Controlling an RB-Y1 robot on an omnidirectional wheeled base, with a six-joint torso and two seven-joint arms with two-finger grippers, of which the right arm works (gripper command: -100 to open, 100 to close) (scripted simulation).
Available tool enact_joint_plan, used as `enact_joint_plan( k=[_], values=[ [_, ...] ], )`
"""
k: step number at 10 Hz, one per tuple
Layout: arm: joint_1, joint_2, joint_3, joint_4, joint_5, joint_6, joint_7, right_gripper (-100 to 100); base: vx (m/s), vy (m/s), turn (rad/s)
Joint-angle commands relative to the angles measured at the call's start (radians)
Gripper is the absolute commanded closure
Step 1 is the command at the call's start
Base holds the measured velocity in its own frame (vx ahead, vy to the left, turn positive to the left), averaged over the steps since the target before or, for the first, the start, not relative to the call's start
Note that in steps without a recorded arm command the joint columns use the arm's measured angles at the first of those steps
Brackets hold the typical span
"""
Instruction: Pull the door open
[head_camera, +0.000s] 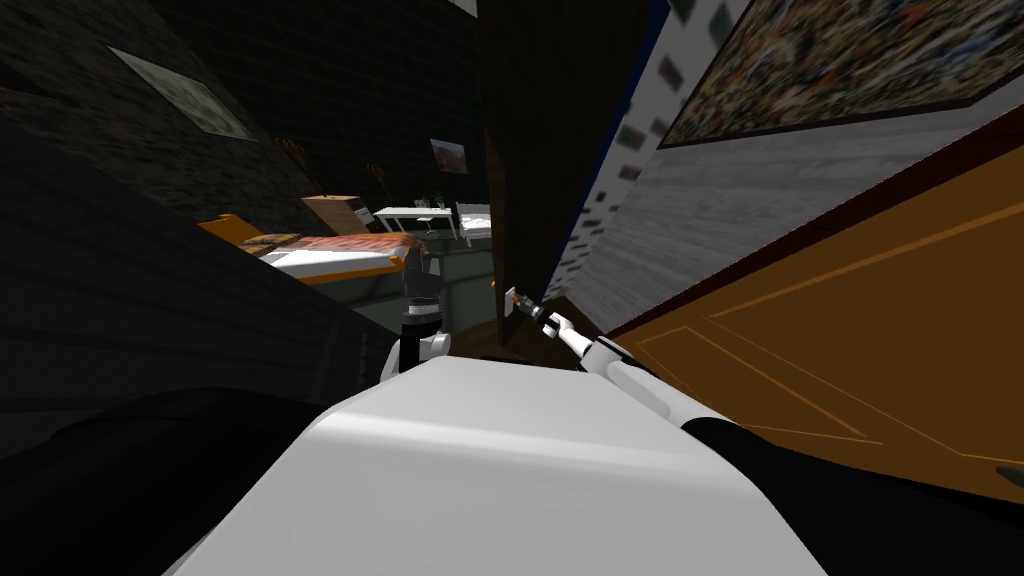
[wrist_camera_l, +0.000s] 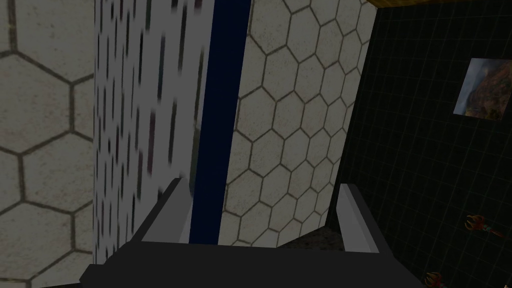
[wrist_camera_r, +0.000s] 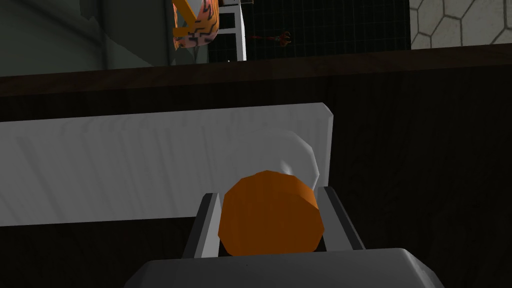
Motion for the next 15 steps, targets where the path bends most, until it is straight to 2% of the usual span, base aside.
enact_joint_plan(
  k=[1,2,3,4,7,8,11,13,14,15],
  values=[
    [-0.002,-0.032,0.009,0.000,-0.003,-0.029,-0.022,100,-0.034,-0.047,0.193],
    [-0.005,-0.046,0.014,0.007,-0.005,-0.047,-0.034,100,-0.043,-0.037,0.166],
    [-0.005,-0.032,0.010,0.006,-0.004,-0.033,-0.023,100,-0.015,-0.016,0.030],
    [-0.014,-0.034,0.030,0.020,-0.006,-0.058,-0.032,100,-0.066,-0.109,0.031],
    [-0.030,-0.035,0.065,0.042,-0.009,-0.100,-0.045,100,-0.078,-0.210,0.045],
    [-0.030,-0.035,0.065,0.042,-0.009,-0.100,-0.045,100,-0.063,-0.124,-0.007],
    [-0.050,-0.036,0.110,0.069,-0.012,-0.153,-0.062,100,-0.036,-0.160,0.043],
    [-0.050,-0.036,0.110,0.069,-0.012,-0.153,-0.062,100,-0.014,-0.121,0.020],
    [-0.060,-0.037,0.131,0.082,-0.014,-0.178,-0.070,100,0.019,-0.135,0.039],
    [-0.064,-0.027,0.120,0.102,-0.014,-0.170,-0.065,100,0.008,-0.080,0.038]
  ],
)
